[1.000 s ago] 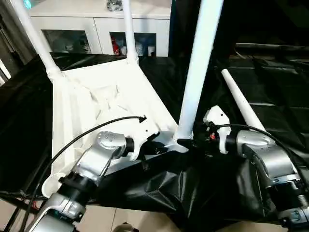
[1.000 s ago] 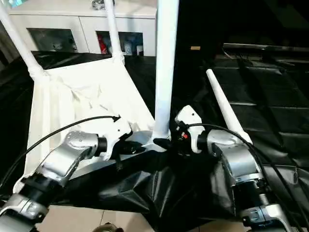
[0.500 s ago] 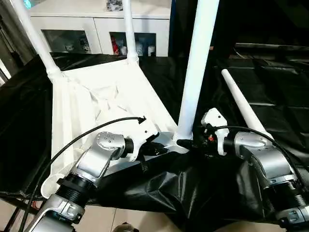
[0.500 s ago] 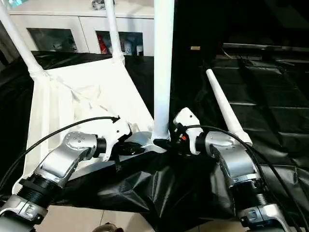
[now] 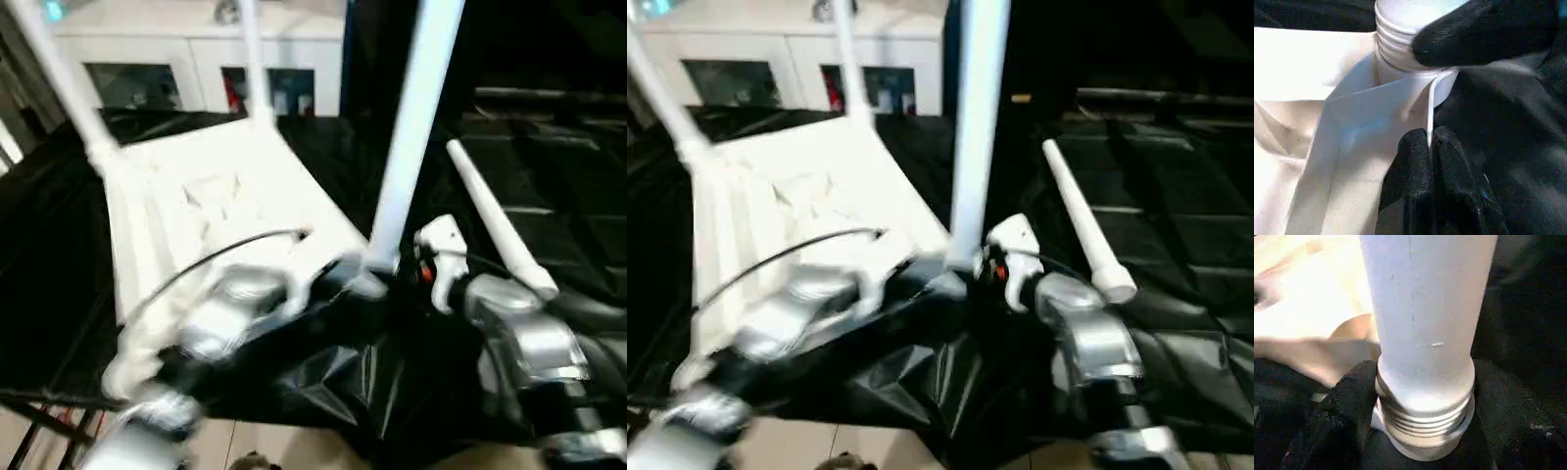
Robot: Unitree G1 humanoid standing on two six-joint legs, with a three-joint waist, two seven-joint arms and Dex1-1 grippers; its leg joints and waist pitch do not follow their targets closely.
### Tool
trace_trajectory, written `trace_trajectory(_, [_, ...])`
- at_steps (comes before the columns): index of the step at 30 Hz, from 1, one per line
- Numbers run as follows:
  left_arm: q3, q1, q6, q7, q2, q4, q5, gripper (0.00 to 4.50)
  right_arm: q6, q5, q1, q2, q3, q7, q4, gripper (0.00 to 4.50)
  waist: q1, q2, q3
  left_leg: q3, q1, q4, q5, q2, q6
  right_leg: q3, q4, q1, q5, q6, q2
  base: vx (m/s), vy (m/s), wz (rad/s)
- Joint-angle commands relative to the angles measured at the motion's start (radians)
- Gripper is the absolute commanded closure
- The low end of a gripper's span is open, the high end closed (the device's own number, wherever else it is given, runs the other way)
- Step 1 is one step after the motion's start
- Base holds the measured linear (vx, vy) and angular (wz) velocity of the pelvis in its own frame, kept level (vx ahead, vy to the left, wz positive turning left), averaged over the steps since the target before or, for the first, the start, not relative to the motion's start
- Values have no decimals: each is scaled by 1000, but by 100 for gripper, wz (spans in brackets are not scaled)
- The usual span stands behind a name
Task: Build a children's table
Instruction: Rotate leg to tighten
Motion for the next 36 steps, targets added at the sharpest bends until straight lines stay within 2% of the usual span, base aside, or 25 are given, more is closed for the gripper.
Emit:
trace_trajectory(1, [41,-45,-24,101,-57,36,-21,450,25,11,-21,88,24,-84,25,180,-5,-16,-72,-20,6,-71,-231,43,26,48,-85,49,-423,-99,-70,0,0,0])
trace_trajectory(2, [41,-51,-26,111,-65,47,-19,450,28,6,-25,103,20,-111,31,180,-6,-19,-72,-19,5,-71,-223,41,29,47,-86,50,-417,-98,-69,0,0,0])
trace_trajectory(5, [29,-76,-43,129,-96,83,-7,450,28,-8,-64,170,37,-160,63,180,-9,-15,-74,-20,5,-72,-214,44,31,48,-81,51,-384,-106,-69,0,0,0])
trace_trajectory(7, [16,-75,-62,111,-93,84,4,450,36,11,-71,179,28,-142,61,110,-15,-14,-73,-19,4,-74,-221,45,37,49,-82,53,-365,-109,-68,0,0,0])
trace_trajectory(11, [9,-68,-80,81,-88,76,2,450,33,1,-70,162,34,-129,54,91,-19,-17,-69,-19,5,-76,-240,44,41,47,-84,54,-397,-106,-70,0,0,0])
trace_trajectory(12, [7,-62,-88,61,-84,66,-5,450,29,-9,-67,148,40,-122,50,65,-20,-18,-69,-19,6,-75,-244,44,40,47,-86,53,-416,-100,-71,0,0,0])
trace_trajectory(14, [5,-50,-94,16,-70,42,-24,450,20,-25,-61,109,54,-87,38,65,-20,-17,-69,-20,5,-76,-244,45,39,47,-87,52,-425,-95,-71,0,0,0])
trace_trajectory(15, [5,-48,-94,12,-68,39,-26,450,19,-26,-60,105,56,-82,37,65,-19,-20,-70,-19,5,-75,-236,45,42,48,-84,54,-414,-95,-71,0,0,0])
trace_trajectory(16, [-11,-29,-98,-53,-26,6,-34,450,19,-25,-49,33,71,6,17,65,-19,-20,-69,-19,4,-75,-230,46,45,50,-83,53,-405,-97,-71,0,0,0])
trace_trajectory(17, [-16,-22,-101,-76,-10,-6,-35,450,21,-23,-45,8,74,39,9,65,-15,-21,-71,-21,4,-75,-227,48,47,49,-81,57,-398,-96,-73,0,0,0])
trace_trajectory(18, [-23,-10,-99,-108,12,-24,-39,450,21,-21,-39,-29,81,88,2,65,-17,-21,-72,-18,0,-73,-210,48,59,53,-76,56,-365,-106,-72,0,0,0])
trace_trajectory(19, [-24,-7,-98,-114,17,-28,-40,450,21,-21,-38,-38,83,99,0,65,-14,-22,-73,-18,3,-73,-205,51,59,52,-75,57,-352,-113,-72,0,0,0])
trace_trajectory(20, [-27,2,-94,-136,31,-42,-43,450,19,-20,-34,-61,86,128,-5,65,-15,-21,-73,-17,1,-70,-193,50,66,53,-71,58,-330,-129,-73,0,0,0])
trace_trajectory(23, [-42,37,-89,-235,92,-107,-64,450,11,-6,-24,-132,86,223,-23,65,-12,-19,-71,-16,2,-70,-198,53,73,53,-71,55,-341,-147,-72,0,0,0])
trace_trajectory(25, [-51,59,-84,-294,133,-150,-77,450,3,4,-24,-168,84,270,-34,65,-8,-20,-68,-15,7,-72,-224,55,66,53,-76,52,-377,-141,-71,0,0,0])
trace_trajectory(30, [-68,82,-64,-357,180,-198,-91,450,-5,16,-29,-200,92,312,-35,65,-4,-19,-65,-17,11,-75,-264,56,45,54,-78,47,-416,-134,-71,0,0,0])
trace_trajectory(36, [-68,99,-52,-377,207,-229,-90,450,-14,34,-32,-205,105,380,-38,65,3,-23,-70,-15,7,-72,-217,55,52,57,-68,51,-357,-150,-72,0,0,0])
